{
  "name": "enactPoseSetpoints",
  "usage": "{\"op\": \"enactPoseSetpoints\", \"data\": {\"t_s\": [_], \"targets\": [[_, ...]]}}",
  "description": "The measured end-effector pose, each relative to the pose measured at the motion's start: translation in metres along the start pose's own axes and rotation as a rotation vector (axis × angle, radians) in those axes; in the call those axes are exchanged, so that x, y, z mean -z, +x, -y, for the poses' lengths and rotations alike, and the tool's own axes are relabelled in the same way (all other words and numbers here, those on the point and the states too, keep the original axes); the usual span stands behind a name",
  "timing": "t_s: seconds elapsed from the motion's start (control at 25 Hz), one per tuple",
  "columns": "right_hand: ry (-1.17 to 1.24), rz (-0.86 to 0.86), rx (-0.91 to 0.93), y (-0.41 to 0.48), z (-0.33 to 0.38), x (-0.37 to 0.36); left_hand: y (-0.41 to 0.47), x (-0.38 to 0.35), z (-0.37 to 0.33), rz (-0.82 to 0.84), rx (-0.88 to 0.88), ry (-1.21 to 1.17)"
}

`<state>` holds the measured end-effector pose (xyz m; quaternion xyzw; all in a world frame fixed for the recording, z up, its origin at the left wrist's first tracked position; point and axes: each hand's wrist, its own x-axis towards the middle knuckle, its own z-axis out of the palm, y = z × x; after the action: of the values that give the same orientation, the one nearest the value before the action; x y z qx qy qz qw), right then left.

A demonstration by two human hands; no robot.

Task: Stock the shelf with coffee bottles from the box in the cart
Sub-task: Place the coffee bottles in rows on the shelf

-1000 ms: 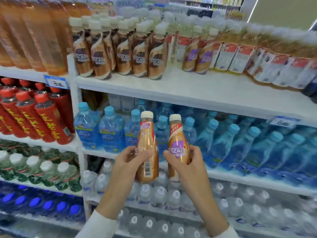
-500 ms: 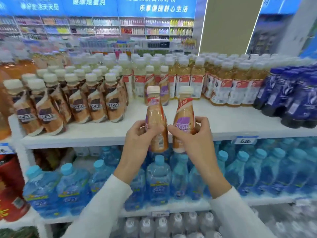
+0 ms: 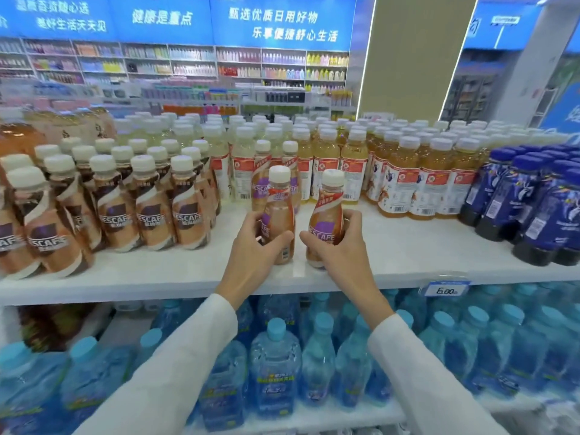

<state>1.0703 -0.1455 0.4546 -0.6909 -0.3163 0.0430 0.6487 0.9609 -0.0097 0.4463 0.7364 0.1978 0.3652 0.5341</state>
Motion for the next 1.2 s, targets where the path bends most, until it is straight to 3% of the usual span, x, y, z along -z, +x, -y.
{"op": "enactPoseSetpoints", "data": {"t_s": [0.16, 0.24, 0.32, 0.44, 0.64, 0.88, 1.2], "targets": [[-0.020, 0.075, 0.003, -0.003, -0.008, 0.006, 0.003, 0.009, 0.004, 0.129, 0.050, 0.030], [-0.070, 0.035, 0.012, -0.007, -0.011, 0.012, 0.006, 0.016, 0.006, 0.180, 0.080, -0.001], [-0.135, -0.013, 0.031, -0.009, -0.015, 0.017, 0.005, 0.013, 0.006, 0.107, 0.074, 0.028], [-0.181, 0.074, 0.039, -0.003, -0.016, 0.026, 0.000, -0.003, 0.000, -0.093, 0.042, 0.205], [-0.172, 0.230, 0.030, 0.005, -0.013, 0.035, -0.005, -0.010, -0.007, -0.075, 0.055, 0.268], [-0.081, 0.026, 0.053, -0.012, -0.020, 0.023, -0.006, -0.004, -0.011, -0.081, 0.109, 0.210], [-0.195, 0.032, 0.024, 0.009, -0.025, 0.031, 0.003, -0.028, -0.019, -0.130, 0.091, 0.251]]}}
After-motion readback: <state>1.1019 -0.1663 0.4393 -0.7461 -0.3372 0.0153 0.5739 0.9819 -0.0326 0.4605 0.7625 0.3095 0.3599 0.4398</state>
